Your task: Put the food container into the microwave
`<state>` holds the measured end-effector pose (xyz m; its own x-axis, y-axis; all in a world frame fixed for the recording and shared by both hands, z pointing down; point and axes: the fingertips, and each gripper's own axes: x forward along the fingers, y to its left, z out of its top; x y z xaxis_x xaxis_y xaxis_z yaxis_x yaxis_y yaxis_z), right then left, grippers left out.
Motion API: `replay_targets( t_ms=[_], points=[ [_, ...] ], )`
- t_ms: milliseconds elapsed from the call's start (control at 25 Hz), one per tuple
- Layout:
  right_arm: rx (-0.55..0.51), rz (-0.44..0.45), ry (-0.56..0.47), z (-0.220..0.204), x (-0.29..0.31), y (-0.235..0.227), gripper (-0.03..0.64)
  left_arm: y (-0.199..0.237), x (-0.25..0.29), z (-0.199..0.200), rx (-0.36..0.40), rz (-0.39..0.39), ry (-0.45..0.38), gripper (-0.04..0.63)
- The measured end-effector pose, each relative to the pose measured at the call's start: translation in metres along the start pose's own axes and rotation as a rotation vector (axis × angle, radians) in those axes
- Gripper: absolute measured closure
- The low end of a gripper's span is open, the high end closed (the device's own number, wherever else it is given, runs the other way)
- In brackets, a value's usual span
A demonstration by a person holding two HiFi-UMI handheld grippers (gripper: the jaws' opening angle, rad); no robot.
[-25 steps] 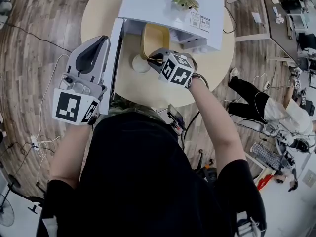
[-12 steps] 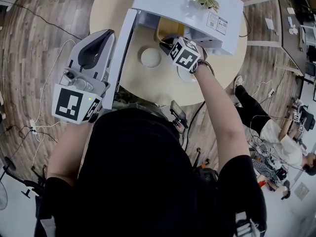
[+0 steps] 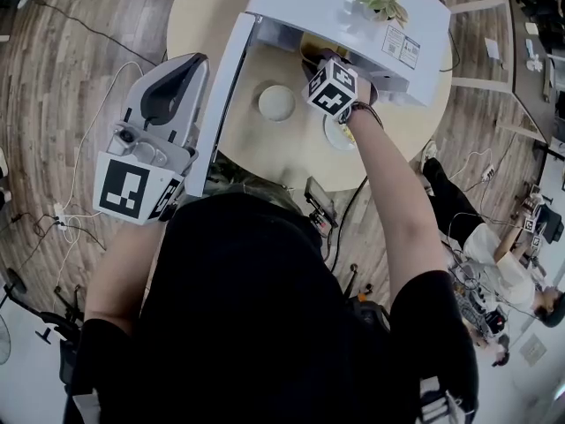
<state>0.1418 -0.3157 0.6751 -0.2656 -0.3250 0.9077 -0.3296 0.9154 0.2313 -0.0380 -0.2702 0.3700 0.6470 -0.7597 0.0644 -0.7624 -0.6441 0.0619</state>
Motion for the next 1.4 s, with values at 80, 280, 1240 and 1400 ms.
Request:
replay_targets(
  t_ms=[80, 280, 1240, 1400],
  points=[
    [0.003, -0.042, 0.004, 0.002, 0.004, -0.009, 0.592, 0.001, -0.002, -0.001, 0.002, 0.005, 0.007, 0.575],
    [0.017, -0.118, 0.02, 0.0, 0.015, -0.03, 0.592, 0.002, -0.006, -0.005, 0.001, 0.013, 0.018, 0.576],
    [-0.035, -0.383, 0.043, -0.006, 0.047, -0.076, 0.529, -0.001, -0.017, -0.02, 0.016, 0.024, 0.073, 0.576],
    [-0.031, -0.435, 0.04, -0.012, 0.039, -0.077, 0.51, -0.005, -0.015, -0.021, 0.02, 0.012, 0.077, 0.575]
  ],
)
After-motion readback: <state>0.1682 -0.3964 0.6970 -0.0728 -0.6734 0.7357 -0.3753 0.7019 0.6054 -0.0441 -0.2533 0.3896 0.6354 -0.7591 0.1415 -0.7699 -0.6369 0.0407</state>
